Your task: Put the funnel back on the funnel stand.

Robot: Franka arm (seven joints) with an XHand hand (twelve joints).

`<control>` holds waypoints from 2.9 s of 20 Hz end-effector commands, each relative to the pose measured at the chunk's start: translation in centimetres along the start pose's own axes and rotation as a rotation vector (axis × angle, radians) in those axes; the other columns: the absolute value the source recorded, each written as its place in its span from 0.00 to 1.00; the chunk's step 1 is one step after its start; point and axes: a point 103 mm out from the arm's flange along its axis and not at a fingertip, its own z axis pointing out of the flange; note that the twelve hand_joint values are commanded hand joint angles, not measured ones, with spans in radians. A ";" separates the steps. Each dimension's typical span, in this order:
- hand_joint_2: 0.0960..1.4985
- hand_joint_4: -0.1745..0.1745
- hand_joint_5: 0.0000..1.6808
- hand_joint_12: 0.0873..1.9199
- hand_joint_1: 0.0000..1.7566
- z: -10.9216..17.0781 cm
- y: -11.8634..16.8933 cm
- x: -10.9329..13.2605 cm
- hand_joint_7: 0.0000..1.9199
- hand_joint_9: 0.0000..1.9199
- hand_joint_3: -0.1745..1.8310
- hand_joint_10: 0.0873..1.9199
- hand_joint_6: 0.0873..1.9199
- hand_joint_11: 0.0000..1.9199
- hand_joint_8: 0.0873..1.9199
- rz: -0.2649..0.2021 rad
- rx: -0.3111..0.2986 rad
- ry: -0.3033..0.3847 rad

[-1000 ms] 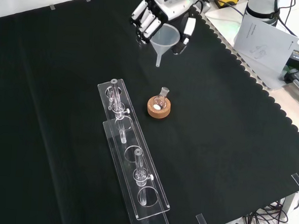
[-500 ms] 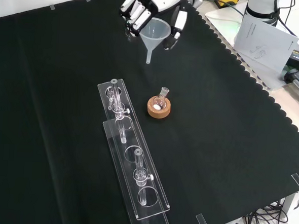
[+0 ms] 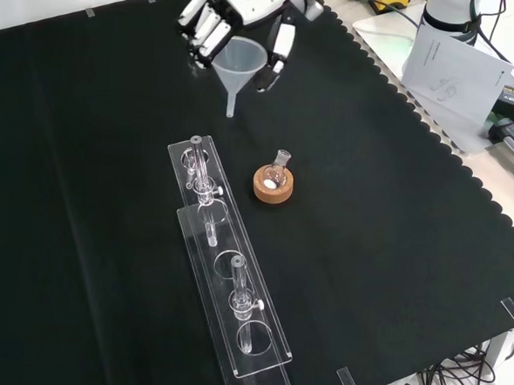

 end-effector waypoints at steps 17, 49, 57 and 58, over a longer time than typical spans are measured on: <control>0.50 0.49 0.44 0.63 0.44 3.0 6.0 -0.4 0.35 0.50 0.33 0.22 0.35 0.30 0.35 -0.053 -0.014 0.029; 0.49 0.40 0.33 0.64 0.43 8.3 7.6 0.7 0.26 0.42 0.33 0.25 0.34 0.29 0.37 -0.073 0.108 0.046; 0.42 0.32 0.15 0.70 0.30 8.6 7.0 1.2 0.02 0.17 0.24 0.34 0.02 0.15 0.33 -0.107 0.204 0.074; 0.41 0.32 0.14 0.71 0.29 8.5 6.8 1.3 0.01 0.15 0.23 0.35 0.00 0.14 0.32 -0.107 0.198 0.073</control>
